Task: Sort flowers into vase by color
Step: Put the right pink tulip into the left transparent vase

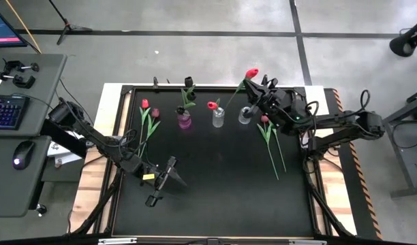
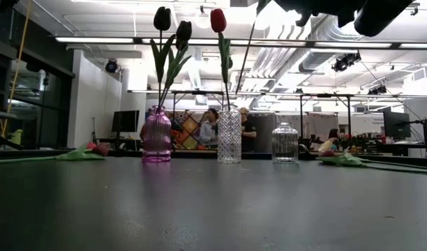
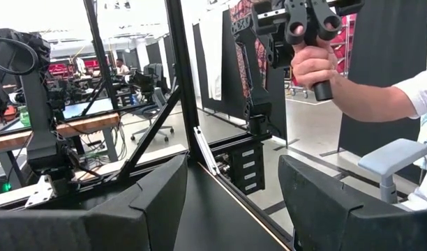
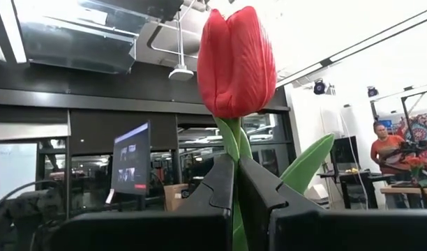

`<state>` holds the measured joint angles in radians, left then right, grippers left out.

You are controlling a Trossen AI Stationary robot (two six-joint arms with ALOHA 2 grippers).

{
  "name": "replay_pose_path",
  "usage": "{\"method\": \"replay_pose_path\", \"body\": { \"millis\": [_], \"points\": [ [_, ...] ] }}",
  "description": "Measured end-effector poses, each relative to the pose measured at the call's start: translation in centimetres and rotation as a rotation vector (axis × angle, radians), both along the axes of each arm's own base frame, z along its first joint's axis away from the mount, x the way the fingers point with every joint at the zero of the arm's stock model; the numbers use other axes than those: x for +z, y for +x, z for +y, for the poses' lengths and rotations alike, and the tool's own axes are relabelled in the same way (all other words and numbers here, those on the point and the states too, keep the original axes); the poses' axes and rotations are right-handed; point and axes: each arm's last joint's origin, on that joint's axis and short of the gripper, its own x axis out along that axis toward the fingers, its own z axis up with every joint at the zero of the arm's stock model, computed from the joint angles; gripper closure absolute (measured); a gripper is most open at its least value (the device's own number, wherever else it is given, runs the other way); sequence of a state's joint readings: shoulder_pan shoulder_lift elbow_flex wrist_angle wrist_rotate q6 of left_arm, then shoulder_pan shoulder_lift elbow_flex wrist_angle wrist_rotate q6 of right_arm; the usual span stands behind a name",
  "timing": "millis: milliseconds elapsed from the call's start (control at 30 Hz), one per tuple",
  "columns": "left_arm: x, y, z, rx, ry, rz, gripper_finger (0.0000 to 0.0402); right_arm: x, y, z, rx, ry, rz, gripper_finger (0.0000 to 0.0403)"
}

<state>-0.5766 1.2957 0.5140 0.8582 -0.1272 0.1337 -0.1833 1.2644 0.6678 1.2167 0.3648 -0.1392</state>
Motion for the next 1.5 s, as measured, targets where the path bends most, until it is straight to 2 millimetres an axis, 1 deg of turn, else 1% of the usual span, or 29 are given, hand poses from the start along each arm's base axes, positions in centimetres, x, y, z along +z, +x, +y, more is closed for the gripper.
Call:
{"method": "replay_pose_path", "body": {
  "millis": [267,467,533,800,1033,1200,1333,1400,1500],
  "points": [
    [0.0,0.0,0.0,0.0,-0.001,-0.002,0.0188,-0.2,0.0,-0.9,-0.022,-0.004,-0.007,0.0403],
    [0.1,0.1,0.2,0.021,-0.004,-0.006,0.0188,-1.8,1.2,-1.9,-0.016,-0.007,-0.007,0.0403],
    [0.0,0.1,0.2,0.026,-0.004,-0.004,0.0188,-1.9,1.3,-2.1,-0.022,-0.01,-0.022,0.0403],
    [0.0,0.1,0.2,0.025,0.0,0.002,0.0188,-2.2,1.5,-2.1,-0.016,0.003,0.005,0.0403],
    [0.0,0.1,0.2,0.025,-0.001,0.002,0.0188,-3.0,2.0,-2.3,-0.001,0.05,0.085,0.0403],
    [0.0,0.1,0.2,0.025,-0.001,0.002,0.0188,-3.4,2.2,-2.4,0.029,0.112,0.1,0.0403],
    [0.0,0.1,0.2,0.025,0.0,0.002,0.0188,-3.8,2.3,-2.4,0.018,0.133,0.137,0.0402],
    [0.0,0.1,0.2,0.025,0.0,0.002,0.0188,-4.0,2.4,-2.4,0.017,0.14,0.163,0.0393],
    [0.0,0.1,0.2,0.025,0.0,0.002,0.0188,-4.2,2.5,-2.4,0.018,0.15,0.188,0.0357]
  ]
}}
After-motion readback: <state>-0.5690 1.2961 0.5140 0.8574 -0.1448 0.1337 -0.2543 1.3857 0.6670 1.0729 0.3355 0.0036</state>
